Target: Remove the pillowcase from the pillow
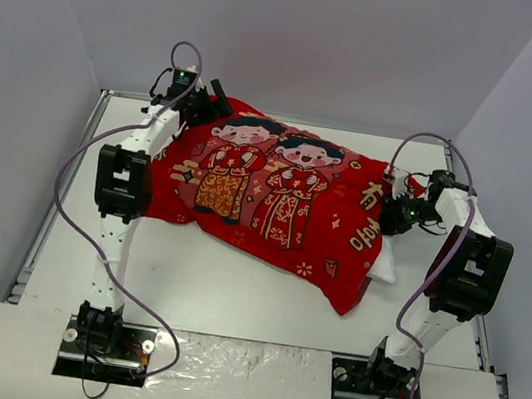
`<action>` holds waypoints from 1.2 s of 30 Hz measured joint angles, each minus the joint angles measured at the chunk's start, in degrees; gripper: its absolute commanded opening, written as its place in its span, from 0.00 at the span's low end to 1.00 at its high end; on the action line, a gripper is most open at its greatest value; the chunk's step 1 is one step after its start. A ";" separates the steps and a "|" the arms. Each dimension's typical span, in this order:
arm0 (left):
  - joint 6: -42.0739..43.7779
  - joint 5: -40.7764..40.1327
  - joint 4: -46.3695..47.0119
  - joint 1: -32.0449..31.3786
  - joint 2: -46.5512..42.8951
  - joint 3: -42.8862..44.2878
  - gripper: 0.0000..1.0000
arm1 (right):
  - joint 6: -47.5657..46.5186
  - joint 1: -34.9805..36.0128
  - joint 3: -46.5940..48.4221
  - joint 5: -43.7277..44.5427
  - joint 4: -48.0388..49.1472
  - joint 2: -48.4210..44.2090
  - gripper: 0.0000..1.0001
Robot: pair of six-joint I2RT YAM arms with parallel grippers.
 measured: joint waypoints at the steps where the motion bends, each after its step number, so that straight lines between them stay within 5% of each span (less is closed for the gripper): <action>1: -0.63 0.04 0.33 -0.31 0.79 0.26 0.68 | 0.11 0.11 0.09 0.15 0.00 0.00 0.00; 4: -2.05 0.42 1.27 -0.42 1.11 -0.33 0.28 | 0.63 0.22 0.33 0.37 -0.02 0.00 0.00; 9: -3.15 -0.02 8.39 1.38 -8.33 -14.78 0.03 | 1.31 0.37 1.75 0.83 -0.17 -0.02 0.00; 18: -11.39 4.96 25.92 13.00 -34.95 -47.69 0.02 | 4.28 4.98 10.34 3.13 2.84 0.09 0.00; 27: -20.76 6.49 47.36 16.92 -36.85 -46.80 0.02 | 6.45 12.37 19.91 9.70 16.76 -2.01 0.00; 31: -19.78 7.26 49.24 17.27 -42.38 -50.53 0.02 | 6.54 13.07 12.52 11.02 26.05 -8.79 0.00; 36: -15.85 5.46 50.25 19.50 -53.79 -67.93 0.02 | -0.66 13.81 -6.95 12.68 33.35 -18.51 0.00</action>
